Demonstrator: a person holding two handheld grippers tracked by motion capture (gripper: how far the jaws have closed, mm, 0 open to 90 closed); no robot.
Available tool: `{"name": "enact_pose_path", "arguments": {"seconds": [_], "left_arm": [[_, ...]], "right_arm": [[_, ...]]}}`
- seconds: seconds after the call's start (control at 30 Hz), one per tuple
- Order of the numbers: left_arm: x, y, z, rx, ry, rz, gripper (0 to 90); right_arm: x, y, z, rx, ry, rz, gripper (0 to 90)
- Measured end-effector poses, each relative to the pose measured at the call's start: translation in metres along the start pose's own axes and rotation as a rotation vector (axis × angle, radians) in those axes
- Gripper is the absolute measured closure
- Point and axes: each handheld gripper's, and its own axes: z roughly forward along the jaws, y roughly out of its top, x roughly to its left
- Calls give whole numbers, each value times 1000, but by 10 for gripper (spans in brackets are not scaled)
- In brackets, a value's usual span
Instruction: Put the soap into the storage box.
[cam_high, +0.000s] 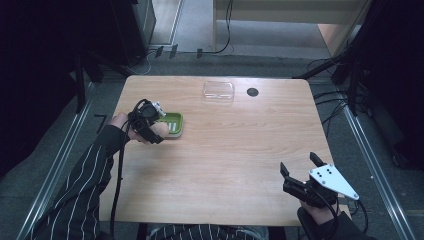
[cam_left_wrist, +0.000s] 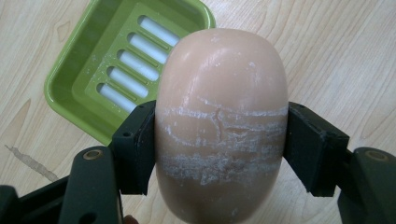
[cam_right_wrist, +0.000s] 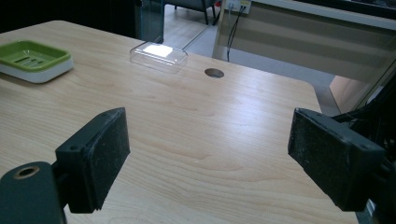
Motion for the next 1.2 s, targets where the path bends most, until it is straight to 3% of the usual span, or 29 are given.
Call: {"name": "enact_pose_path", "arguments": {"seconds": [1.0, 1.2], "left_arm": [[16, 9, 6, -9, 15, 5, 332], [18, 13, 3, -32, 17, 5, 331]], "right_arm": [[2, 1, 1, 4, 15, -18, 134], [2, 0, 0, 6, 10, -10, 134]]}}
